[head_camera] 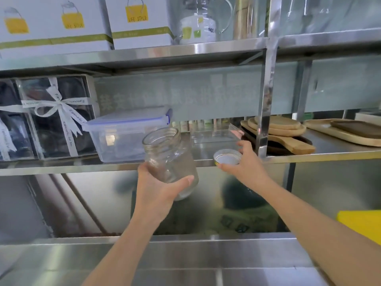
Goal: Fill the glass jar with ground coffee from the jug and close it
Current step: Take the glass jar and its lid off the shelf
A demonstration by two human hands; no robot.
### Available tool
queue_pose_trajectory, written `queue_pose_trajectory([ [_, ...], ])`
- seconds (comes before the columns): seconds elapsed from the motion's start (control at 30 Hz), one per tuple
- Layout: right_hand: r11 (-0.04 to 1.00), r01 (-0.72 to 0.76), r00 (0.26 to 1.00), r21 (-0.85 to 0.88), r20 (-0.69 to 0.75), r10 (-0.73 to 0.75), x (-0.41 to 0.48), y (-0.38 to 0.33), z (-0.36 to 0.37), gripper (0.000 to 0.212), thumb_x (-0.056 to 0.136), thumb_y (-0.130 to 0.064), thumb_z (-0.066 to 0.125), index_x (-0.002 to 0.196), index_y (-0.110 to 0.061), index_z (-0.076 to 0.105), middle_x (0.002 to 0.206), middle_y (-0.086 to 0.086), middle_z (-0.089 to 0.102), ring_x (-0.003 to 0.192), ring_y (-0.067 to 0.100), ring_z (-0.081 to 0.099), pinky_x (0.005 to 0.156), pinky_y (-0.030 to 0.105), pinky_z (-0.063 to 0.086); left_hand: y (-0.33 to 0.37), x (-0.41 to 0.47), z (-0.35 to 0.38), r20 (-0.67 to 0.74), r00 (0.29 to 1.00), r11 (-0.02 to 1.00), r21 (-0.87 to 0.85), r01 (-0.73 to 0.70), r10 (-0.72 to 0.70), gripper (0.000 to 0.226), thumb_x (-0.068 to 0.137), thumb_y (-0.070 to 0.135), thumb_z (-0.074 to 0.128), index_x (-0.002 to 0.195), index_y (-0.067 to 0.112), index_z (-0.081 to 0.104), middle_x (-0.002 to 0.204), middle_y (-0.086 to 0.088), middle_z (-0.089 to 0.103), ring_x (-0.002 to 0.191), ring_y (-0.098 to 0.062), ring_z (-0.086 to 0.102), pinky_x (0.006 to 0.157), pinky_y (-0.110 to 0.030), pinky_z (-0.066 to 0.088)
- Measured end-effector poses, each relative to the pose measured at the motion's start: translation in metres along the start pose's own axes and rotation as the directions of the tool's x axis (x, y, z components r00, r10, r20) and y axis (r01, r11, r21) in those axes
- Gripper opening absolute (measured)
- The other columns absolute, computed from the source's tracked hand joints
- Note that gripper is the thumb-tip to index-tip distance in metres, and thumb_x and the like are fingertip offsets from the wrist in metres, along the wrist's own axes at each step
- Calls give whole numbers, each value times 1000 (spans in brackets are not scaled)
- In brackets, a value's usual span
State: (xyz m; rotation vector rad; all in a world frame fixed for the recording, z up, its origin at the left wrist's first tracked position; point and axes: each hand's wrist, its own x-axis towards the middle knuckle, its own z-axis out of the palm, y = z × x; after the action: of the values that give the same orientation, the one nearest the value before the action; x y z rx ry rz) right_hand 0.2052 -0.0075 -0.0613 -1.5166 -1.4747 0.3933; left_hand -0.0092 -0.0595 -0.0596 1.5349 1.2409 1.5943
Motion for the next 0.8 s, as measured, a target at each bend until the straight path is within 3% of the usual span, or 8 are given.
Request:
queue_pose_trajectory([
  [0.07,1000,2,1000,-11,13,-2,-39,11,-7,82,66,-39,80,131,-22,32,126,4,50,114,27,47,96,46,45,2,-19,-6,9,1000,1000,-4,10,-10,74,54,10,89,115,6,48,106,-8,63,87,-8,62,64,-12,50],
  [0.13,999,-22,1000,-28,18,22,-80,22,-12,82,63,-44,80,128,-23,34,119,4,52,111,27,47,95,46,44,-3,-49,-11,8,999,999,-8,35,-35,75,53,6,89,114,6,46,104,-5,63,87,-6,62,66,-8,50],
  [0.23,993,-82,994,-81,68,88,-143,34,-14,83,61,-44,81,127,-23,34,116,2,52,108,28,46,93,46,43,-16,-102,-16,7,991,989,-66,131,-130,83,46,11,90,114,8,43,110,-8,63,96,-15,64,72,-20,52],
  [0.3,991,-109,990,-72,83,115,-184,39,-15,83,58,-46,80,125,-26,35,113,-1,51,107,27,47,91,47,46,-24,-134,-22,14,980,976,-93,198,-198,83,44,16,86,116,7,43,111,-10,62,100,-19,65,69,-20,54],
  [0.37,989,-137,987,-61,75,141,-220,40,-22,82,58,-43,82,124,-25,38,111,-6,47,110,25,46,93,43,44,-29,-162,-29,29,970,965,-99,244,-242,87,44,16,86,118,3,44,112,-14,62,101,-22,65,67,-16,55],
  [0.47,985,-151,985,-82,73,157,-266,43,-33,80,61,-38,84,126,-21,41,109,-7,47,107,20,46,90,36,44,-35,-200,-45,30,953,953,-33,302,-301,92,38,25,89,116,7,45,111,-10,62,101,-22,65,76,-27,56],
  [0.57,979,-177,975,-106,119,189,-309,42,-44,81,64,-39,82,130,-22,38,114,-8,45,106,15,43,88,28,39,-39,-238,-59,21,929,929,7,370,-370,92,36,31,88,115,13,45,114,-10,60,103,-22,63,82,-38,55],
  [0.8,955,-237,944,-178,189,270,-382,54,-57,86,64,-41,81,133,-22,34,131,2,47,118,22,41,99,39,39,-48,-299,-91,20,894,892,93,443,-447,85,43,30,89,114,14,46,112,-11,61,100,-23,65,85,-46,56],
])
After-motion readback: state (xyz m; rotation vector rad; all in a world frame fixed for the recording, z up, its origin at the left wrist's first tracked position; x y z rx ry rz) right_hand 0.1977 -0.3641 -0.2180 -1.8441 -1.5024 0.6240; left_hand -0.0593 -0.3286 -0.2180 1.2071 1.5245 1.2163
